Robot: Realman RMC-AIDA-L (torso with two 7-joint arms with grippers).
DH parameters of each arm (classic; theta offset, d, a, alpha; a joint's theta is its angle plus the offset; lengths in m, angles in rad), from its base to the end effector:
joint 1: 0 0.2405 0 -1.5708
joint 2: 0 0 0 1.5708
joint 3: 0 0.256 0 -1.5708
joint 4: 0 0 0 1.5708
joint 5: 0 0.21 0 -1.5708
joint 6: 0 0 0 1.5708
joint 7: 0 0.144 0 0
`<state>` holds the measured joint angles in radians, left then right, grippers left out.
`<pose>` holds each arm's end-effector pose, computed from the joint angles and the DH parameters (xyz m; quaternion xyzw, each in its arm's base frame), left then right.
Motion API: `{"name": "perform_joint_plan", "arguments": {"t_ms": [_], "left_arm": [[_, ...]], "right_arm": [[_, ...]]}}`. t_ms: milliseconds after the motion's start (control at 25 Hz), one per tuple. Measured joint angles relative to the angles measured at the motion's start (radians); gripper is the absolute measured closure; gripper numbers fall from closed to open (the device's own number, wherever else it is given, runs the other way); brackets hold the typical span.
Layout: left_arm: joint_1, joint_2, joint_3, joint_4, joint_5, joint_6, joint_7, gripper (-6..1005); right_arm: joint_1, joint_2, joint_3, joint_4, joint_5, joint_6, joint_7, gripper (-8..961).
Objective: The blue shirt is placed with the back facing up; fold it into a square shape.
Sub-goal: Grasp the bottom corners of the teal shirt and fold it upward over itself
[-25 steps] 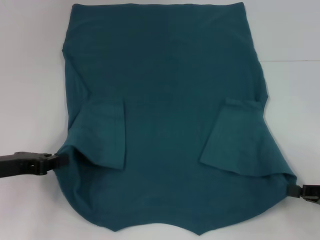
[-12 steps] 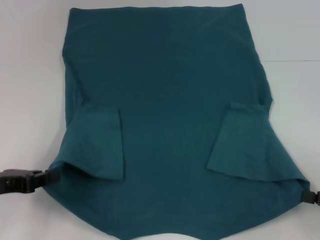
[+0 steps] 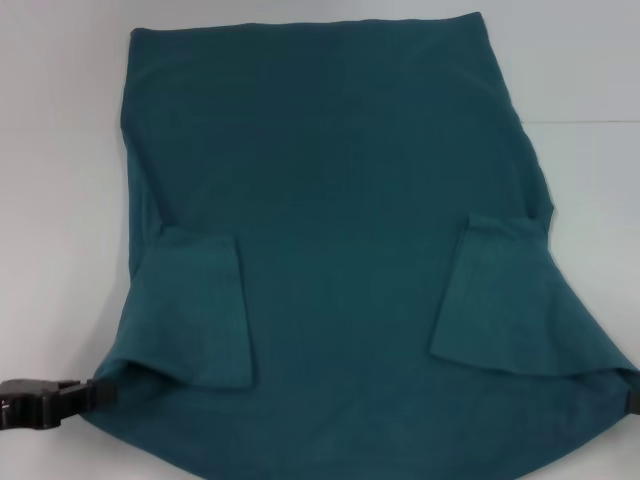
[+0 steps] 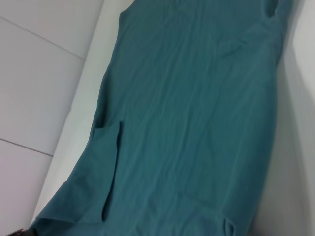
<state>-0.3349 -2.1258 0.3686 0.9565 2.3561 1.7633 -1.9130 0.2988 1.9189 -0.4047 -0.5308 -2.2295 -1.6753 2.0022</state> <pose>-0.3385 0.2514 0.0491 -0.8207 -0.5232 -0.1857 0.1355 0.3800 0.2355 0.0587 -0.7280 0.6344 0.2403 0.0993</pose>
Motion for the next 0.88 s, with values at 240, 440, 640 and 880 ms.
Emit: {"name": "perform_joint_plan", "arguments": {"t_ms": [240,440,640,880], "left_arm": [[0.019,-0.001,-0.02,0.01,0.0,0.064,0.005,970],[0.031,-0.005,-0.02,0.024,0.0,0.109,0.006,970],[0.04,-0.008,-0.02,0.024,0.001,0.135,0.006,970],[0.057,-0.014,-0.02,0.024,0.003,0.159,0.016,971]], "right_arm": [[-0.02,-0.008,-0.005,-0.008,-0.002,-0.03,-0.019,931],[-0.044,-0.013,-0.006,-0.025,-0.004,-0.061,-0.038,931],[-0.069,-0.015,-0.006,-0.037,-0.004,-0.087,-0.047,931],[-0.093,-0.02,0.0,-0.053,-0.004,-0.109,-0.061,930]]}}
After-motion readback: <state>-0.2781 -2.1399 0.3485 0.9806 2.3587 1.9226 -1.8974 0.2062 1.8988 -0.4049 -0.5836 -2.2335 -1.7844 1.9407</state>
